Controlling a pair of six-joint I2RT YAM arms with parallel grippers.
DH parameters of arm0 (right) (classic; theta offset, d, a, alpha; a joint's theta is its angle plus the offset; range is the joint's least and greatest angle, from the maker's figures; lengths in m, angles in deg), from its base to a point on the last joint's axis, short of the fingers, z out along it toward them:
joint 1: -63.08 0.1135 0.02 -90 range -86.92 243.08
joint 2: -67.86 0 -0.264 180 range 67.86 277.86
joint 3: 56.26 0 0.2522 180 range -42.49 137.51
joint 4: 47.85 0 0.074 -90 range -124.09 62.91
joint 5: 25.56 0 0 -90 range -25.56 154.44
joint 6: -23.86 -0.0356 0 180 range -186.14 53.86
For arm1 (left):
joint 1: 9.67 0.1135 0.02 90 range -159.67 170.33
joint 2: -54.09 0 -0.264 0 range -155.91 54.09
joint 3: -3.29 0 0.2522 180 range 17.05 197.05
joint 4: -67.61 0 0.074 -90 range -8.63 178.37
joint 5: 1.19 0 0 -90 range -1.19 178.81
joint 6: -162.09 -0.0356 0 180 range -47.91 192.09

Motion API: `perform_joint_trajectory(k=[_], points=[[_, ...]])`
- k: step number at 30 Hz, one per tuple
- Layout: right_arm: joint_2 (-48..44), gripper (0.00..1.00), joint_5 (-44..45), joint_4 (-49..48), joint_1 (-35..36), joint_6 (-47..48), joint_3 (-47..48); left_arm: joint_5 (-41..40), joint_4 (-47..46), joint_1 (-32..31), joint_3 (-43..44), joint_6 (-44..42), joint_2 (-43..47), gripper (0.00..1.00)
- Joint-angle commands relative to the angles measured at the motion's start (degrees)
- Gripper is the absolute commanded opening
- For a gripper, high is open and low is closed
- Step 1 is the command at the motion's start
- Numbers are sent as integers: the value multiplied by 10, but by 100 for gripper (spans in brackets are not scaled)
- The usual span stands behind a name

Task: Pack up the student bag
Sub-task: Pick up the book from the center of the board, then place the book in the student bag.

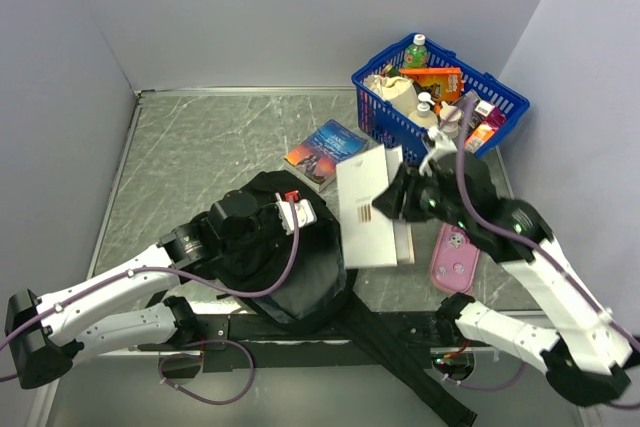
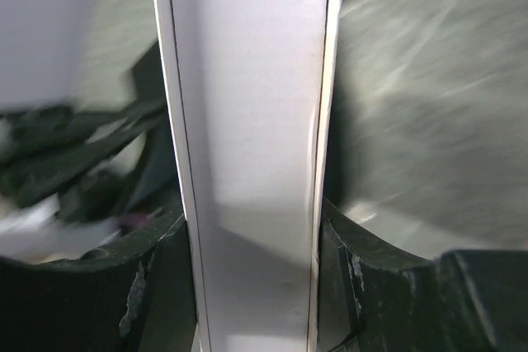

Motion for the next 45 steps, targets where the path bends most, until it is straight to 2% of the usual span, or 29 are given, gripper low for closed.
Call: perform_joint_trajectory(k=[1, 2, 10, 16, 22, 28, 33, 36, 39, 44, 45], points=[[-48, 22, -175, -40, 0, -122, -77, -37, -70, 2, 31, -9, -5, 1], [-63, 22, -218, -49, 1, -134, -101, -38, -73, 2, 33, -12, -10, 1], [-117, 20, -308, -76, 10, -203, -173, -40, -85, 2, 39, -48, -29, 1], [-96, 19, -343, -151, 31, -246, -245, -38, -88, 2, 58, -79, -36, 1], [-37, 18, -331, -201, 39, -259, -259, -6, -47, 2, 103, -95, -30, 1], [15, 18, -246, -235, 40, -280, -259, 92, 60, -4, 167, -37, -11, 1], [25, 18, -134, -288, 40, -331, -280, 173, 96, -27, 179, 36, 7, 1], [50, 17, -112, -329, 40, -352, -295, 226, 105, -34, 193, 68, 0, 1], [64, 16, -85, -390, 41, -387, -324, 236, 101, -45, 194, 76, -10, 1], [54, 14, 66, -459, 85, -445, -356, 213, 65, -58, 198, 111, -44, 1], [60, 14, 70, -483, 86, -445, -360, 207, 45, -58, 199, 133, -51, 1]])
